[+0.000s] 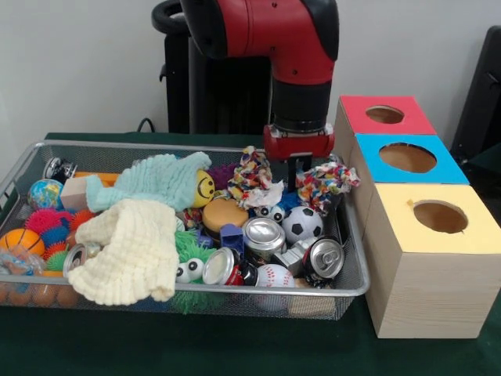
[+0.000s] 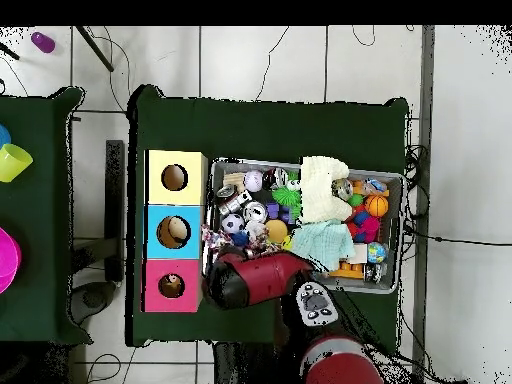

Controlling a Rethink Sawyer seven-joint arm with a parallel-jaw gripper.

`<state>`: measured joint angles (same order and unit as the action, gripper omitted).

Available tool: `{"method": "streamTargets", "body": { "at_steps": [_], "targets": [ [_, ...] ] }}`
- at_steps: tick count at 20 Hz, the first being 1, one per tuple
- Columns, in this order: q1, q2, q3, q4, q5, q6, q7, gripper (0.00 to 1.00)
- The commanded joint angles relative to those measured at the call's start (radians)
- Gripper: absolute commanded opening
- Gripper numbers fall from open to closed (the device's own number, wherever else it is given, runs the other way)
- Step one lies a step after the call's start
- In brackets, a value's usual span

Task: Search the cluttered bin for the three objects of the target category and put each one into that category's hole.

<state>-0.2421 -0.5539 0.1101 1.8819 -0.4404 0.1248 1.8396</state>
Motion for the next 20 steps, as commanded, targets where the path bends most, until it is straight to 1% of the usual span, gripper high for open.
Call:
{"method": "streamTargets", "body": {
  "at_steps": [1, 3, 5, 8, 11, 14, 20],
  "targets": [
    [-0.037, -0.268, 0.154, 0.061, 0.120, 0.338, -0.020, 0.00],
    [-0.038, -0.252, 0.159, 0.038, 0.110, 0.344, -0.027, 0.00],
    [-0.051, -0.239, 0.170, 0.038, 0.098, 0.326, -0.027, 0.00],
    [-0.063, -0.246, 0.182, 0.045, 0.090, 0.325, -0.022, 0.00],
    [-0.055, -0.251, 0.178, 0.046, 0.079, 0.320, -0.006, 0.00],
    [-0.054, -0.231, 0.176, 0.041, 0.065, 0.295, 0.005, 0.00],
    [-0.060, -0.230, 0.187, 0.036, 0.062, 0.298, 0.000, 0.00]
  ]
}}
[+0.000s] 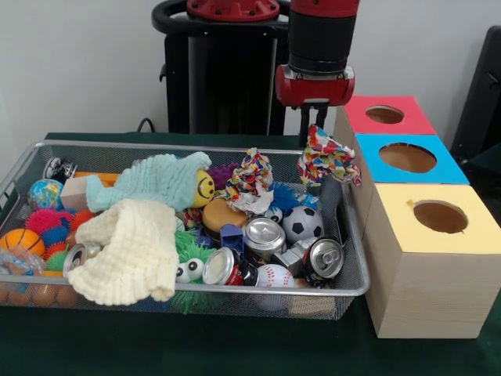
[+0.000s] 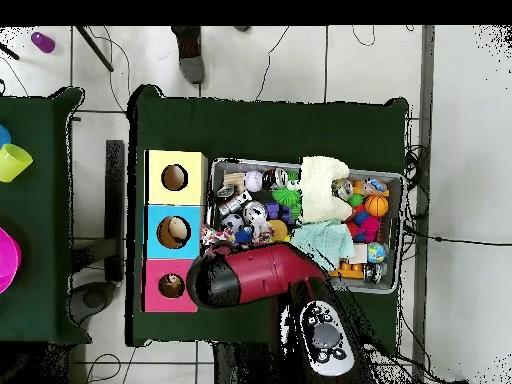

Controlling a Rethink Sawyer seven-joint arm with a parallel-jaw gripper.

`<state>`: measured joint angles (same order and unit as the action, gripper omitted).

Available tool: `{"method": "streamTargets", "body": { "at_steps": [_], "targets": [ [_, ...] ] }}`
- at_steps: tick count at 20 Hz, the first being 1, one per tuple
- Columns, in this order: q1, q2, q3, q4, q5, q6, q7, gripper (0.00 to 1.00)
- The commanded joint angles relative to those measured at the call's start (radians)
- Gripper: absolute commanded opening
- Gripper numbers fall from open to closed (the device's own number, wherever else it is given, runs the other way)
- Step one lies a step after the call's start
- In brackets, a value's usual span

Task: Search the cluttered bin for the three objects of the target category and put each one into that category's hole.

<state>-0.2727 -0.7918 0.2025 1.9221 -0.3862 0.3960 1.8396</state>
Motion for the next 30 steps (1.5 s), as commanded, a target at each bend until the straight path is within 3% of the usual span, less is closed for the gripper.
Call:
{"method": "streamTargets", "body": {
  "at_steps": [1, 3, 8, 12, 18, 30],
  "targets": [
    [-0.032, 0.005, 0.097, -0.006, 0.010, 0.033, -0.003, 0.00],
    [-0.043, -0.007, 0.112, -0.016, 0.023, 0.067, -0.022, 0.00],
    [-0.103, -0.067, 0.180, -0.094, 0.074, 0.299, -0.150, 0.00],
    [-0.154, -0.084, 0.226, -0.130, 0.078, 0.393, -0.212, 0.00],
    [-0.242, -0.094, 0.302, -0.140, 0.061, 0.442, -0.267, 0.00],
    [-0.345, 0.012, 0.405, -0.258, -0.035, 0.505, -0.361, 0.00]
  ]
}}
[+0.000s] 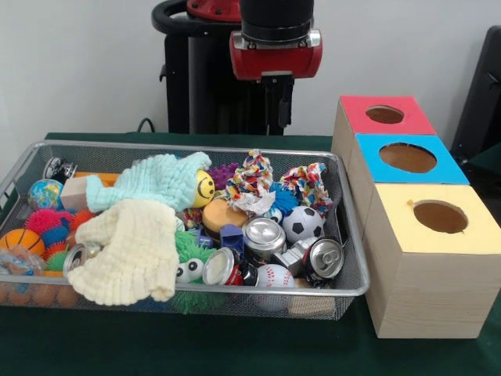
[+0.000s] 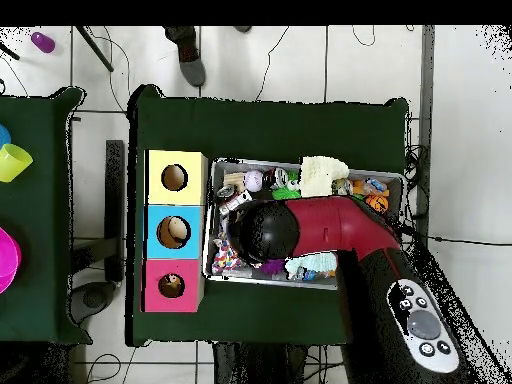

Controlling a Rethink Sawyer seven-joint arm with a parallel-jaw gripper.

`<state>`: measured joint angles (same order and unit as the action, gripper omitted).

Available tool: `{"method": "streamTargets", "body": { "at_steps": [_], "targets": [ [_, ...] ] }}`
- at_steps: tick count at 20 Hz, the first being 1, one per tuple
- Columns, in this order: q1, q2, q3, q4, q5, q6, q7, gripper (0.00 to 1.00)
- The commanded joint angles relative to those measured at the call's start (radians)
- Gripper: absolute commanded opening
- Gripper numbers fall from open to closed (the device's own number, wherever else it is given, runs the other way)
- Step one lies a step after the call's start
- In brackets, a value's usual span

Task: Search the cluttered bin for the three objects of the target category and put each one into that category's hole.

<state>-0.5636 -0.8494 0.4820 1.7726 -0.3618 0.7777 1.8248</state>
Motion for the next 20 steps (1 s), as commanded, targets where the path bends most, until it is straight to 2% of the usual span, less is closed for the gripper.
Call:
{"method": "streamTargets", "body": {
  "at_steps": [1, 9, 15, 20],
  "targets": [
    [-0.060, 0.074, 0.130, -0.112, -0.064, 0.126, -0.348, 0.00],
    [-0.075, 0.129, 0.159, -0.126, -0.117, 0.089, -0.327, 0.00],
    [-0.044, 0.147, 0.161, -0.137, -0.151, 0.067, -0.267, 0.00],
    [-0.029, 0.197, 0.170, -0.164, -0.185, 0.054, -0.265, 0.00]
  ]
}}
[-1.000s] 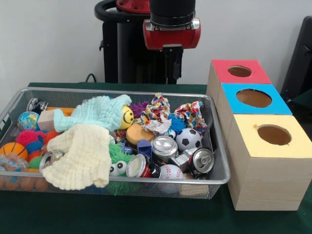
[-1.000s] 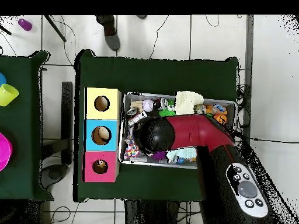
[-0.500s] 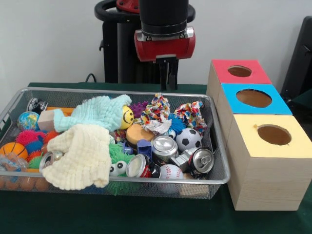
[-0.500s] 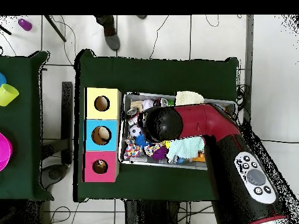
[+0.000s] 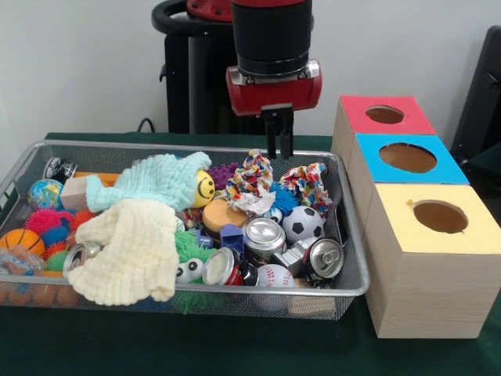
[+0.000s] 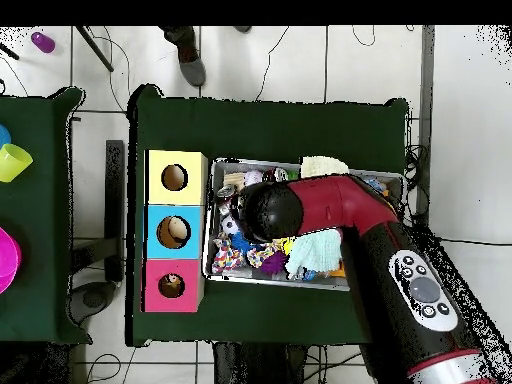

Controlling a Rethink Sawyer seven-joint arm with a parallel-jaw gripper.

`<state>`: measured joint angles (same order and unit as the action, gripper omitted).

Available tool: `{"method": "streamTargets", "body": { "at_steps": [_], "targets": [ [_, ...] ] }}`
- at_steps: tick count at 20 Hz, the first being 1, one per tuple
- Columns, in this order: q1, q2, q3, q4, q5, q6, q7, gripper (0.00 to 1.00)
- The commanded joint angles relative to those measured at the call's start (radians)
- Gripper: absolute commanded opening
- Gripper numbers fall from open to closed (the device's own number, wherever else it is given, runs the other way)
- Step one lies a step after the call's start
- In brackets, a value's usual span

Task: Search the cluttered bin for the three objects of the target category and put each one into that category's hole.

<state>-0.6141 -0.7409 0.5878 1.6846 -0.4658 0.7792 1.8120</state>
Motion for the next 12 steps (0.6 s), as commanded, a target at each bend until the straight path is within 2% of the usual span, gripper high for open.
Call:
{"method": "streamTargets", "body": {
  "at_steps": [1, 4, 6, 12],
  "targets": [
    [0.012, 0.085, 0.074, -0.061, -0.090, 0.028, -0.242, 1.00],
    [0.013, 0.086, 0.067, -0.056, -0.090, 0.004, -0.210, 1.00],
    [0.027, 0.098, 0.060, -0.074, -0.110, 0.044, -0.233, 1.00],
    [-0.001, 0.101, 0.063, -0.018, -0.129, -0.029, -0.200, 1.00]
  ]
}}
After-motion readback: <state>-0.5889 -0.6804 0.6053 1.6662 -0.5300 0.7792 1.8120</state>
